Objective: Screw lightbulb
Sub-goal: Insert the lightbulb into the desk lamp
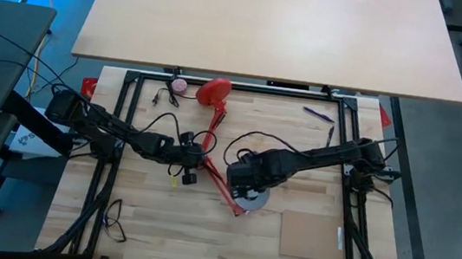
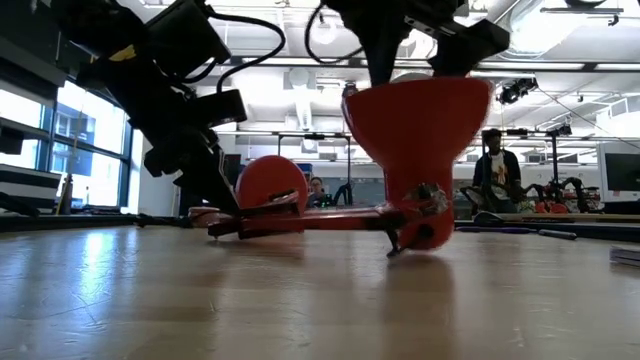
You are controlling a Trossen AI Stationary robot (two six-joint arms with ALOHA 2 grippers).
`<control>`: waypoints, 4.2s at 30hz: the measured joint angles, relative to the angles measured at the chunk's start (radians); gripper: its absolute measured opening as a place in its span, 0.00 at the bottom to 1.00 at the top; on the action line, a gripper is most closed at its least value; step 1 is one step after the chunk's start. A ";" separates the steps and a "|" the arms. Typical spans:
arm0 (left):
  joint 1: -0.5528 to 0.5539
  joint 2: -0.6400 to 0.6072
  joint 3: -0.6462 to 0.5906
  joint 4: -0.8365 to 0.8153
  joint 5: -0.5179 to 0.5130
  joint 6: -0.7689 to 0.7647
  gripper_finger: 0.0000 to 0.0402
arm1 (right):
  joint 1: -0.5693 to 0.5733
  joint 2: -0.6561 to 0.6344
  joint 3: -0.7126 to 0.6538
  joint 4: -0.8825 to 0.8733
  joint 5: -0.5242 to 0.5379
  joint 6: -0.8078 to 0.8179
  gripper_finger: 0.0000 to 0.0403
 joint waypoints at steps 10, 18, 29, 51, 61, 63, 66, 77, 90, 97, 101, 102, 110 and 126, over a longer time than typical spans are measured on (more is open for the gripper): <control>0.002 0.001 -0.002 0.000 -0.002 0.008 0.00 | -0.002 -0.002 0.008 -0.015 -0.016 -0.039 0.98; 0.004 0.001 -0.002 0.001 -0.002 0.024 0.00 | -0.016 -0.002 0.119 -0.122 -0.024 -0.283 0.99; 0.004 -0.160 -0.001 -0.053 -0.116 0.258 0.00 | -0.019 -0.002 0.302 -0.169 0.063 -0.681 0.99; 0.028 -0.502 0.166 -0.222 0.045 0.207 0.01 | -0.028 -0.006 0.391 -0.276 0.117 -0.885 0.99; 0.091 -0.166 0.396 -0.587 0.257 0.443 0.24 | -0.022 -0.105 0.464 -0.335 0.260 -0.774 0.99; 0.106 -0.108 0.412 -0.587 0.298 0.480 0.30 | -0.015 -0.123 0.460 -0.338 0.269 -0.745 0.99; 0.133 -0.022 0.432 -0.581 0.325 0.503 0.38 | 0.003 -0.133 0.460 -0.336 0.278 -0.722 0.99; 0.175 0.227 0.680 -0.699 0.423 0.734 0.42 | 0.066 -0.133 0.459 -0.335 0.267 -0.739 0.99; 0.042 0.284 0.725 -0.734 0.480 0.759 0.42 | 0.165 -0.135 0.458 -0.335 0.291 -0.755 0.99; -0.055 0.381 0.726 -0.478 0.233 0.745 0.42 | 0.185 -0.135 0.458 -0.335 0.301 -0.703 0.99; -0.073 0.412 0.725 -0.576 0.231 0.722 0.42 | 0.186 -0.135 0.458 -0.335 0.277 -0.702 0.99; -0.074 0.418 0.725 -0.602 0.244 0.722 0.42 | 0.186 -0.135 0.458 -0.335 0.272 -0.701 0.99; -0.062 0.428 0.725 -0.542 0.286 0.713 0.42 | 0.186 -0.135 0.458 -0.335 0.276 -0.703 0.99; -0.073 0.452 0.726 -0.576 0.288 0.767 0.42 | 0.183 -0.135 0.458 -0.335 0.325 -0.731 0.99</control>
